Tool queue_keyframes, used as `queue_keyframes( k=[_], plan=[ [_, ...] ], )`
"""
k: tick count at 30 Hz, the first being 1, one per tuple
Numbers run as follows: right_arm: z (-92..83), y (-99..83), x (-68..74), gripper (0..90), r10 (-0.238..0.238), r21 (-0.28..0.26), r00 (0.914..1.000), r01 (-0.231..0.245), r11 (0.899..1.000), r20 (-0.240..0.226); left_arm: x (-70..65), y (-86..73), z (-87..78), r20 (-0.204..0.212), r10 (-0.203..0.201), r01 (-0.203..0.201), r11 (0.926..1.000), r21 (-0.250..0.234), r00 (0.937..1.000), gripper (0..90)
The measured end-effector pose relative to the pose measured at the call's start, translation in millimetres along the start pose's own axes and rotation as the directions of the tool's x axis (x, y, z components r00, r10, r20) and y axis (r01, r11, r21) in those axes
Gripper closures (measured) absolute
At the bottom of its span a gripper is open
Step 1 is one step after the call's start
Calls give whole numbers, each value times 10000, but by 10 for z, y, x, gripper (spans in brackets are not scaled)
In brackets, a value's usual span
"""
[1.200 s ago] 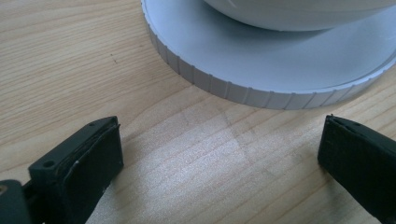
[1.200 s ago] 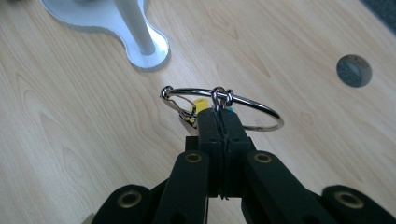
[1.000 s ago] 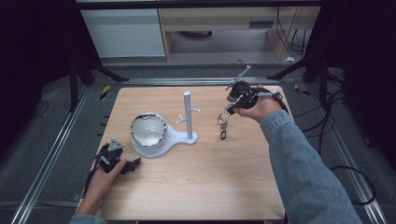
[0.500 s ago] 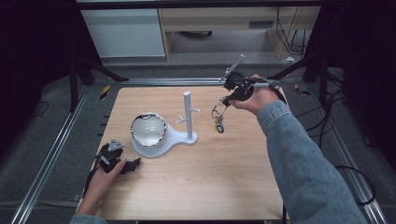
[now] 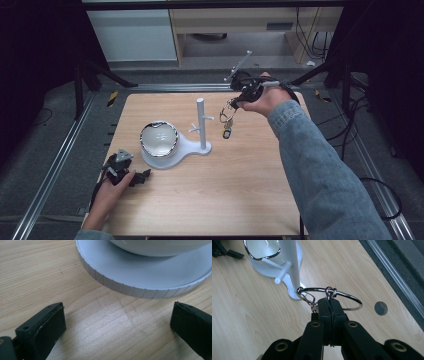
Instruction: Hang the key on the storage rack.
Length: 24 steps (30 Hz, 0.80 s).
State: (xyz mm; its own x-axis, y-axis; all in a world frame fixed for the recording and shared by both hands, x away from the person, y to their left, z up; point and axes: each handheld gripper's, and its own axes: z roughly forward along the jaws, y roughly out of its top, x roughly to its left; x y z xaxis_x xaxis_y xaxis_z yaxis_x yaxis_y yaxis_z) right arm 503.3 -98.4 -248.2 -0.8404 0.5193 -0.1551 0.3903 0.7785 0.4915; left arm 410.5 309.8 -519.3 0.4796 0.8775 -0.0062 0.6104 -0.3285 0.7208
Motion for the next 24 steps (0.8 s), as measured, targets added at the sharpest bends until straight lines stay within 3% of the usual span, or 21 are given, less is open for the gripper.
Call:
queue_keyframes(
  k=[18,24],
  plan=[
    [-114,209,97,896,-420,-10,9991,420,9991,43,3,1,-2,-1,46,-46,10000,35,10000,0],
    [-68,220,120,897,-513,163,9987,513,9985,1,3,0,-2,-2,37,-37,10000,35,10000,0]
  ],
)
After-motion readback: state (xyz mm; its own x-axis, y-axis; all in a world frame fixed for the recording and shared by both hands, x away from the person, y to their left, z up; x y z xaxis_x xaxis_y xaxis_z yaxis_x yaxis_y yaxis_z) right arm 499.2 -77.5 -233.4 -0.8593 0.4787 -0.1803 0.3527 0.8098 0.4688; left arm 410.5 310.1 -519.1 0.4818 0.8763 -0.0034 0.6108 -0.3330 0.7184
